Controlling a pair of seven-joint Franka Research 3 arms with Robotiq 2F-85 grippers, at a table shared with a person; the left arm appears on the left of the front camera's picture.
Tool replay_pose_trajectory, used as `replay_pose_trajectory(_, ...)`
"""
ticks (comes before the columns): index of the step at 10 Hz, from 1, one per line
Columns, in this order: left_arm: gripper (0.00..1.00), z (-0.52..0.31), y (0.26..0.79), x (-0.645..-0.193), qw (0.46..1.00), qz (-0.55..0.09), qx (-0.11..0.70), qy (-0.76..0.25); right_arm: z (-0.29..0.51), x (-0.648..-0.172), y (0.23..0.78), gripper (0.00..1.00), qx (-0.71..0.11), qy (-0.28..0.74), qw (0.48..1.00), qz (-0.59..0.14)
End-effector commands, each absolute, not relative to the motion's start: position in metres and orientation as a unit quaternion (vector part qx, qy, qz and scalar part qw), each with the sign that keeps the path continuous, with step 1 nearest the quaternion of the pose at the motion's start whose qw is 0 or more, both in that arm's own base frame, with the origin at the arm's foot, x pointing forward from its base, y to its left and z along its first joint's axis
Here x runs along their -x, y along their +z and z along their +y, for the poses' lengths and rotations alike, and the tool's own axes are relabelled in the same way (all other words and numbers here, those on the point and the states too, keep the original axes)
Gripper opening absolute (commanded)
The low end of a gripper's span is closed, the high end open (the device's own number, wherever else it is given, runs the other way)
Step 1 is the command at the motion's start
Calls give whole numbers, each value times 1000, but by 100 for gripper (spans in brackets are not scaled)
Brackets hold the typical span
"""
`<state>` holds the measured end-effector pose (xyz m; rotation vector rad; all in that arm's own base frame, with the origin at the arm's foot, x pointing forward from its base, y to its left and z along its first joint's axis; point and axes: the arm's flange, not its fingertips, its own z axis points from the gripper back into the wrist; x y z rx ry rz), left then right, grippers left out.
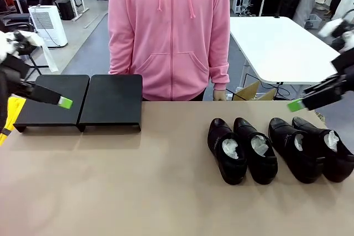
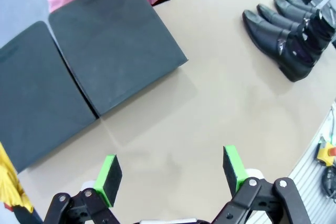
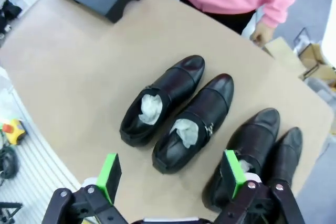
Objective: Organize the shoes by placing them on the stand.
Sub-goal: Pick up one Shoe and place it in the middle of the table.
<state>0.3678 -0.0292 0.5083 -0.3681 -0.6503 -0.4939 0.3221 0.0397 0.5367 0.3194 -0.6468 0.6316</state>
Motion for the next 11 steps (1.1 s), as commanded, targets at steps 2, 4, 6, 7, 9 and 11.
replay_pose_trajectory(2, 100, -5, 516, -361, 893, -335, 196, -230, -12, -269, 514, 100, -171, 268, 885, -340)
replay_pose_trajectory(4, 100, 5, 522, -355, 888, -348, 205, -220, -33, -254, 516, 100, -175, 232, 886, -362)
replay_pose_trajectory(6, 100, 8, 522, -352, 886, -353, 210, -213, -41, -248, 517, 100, -182, 215, 884, -372)
replay_pose_trajectory(7, 100, 6, 521, -360, 890, -352, 224, -186, -40, -253, 516, 100, -199, 209, 886, -364)
replay_pose_trajectory(9, 100, 4, 530, -356, 893, -349, 195, -207, -57, -281, 568, 100, -167, 212, 891, -364)
replay_pose_trajectory(11, 100, 4, 530, -356, 893, -349, 195, -207, -57, -281, 568, 100, -167, 212, 891, -364)
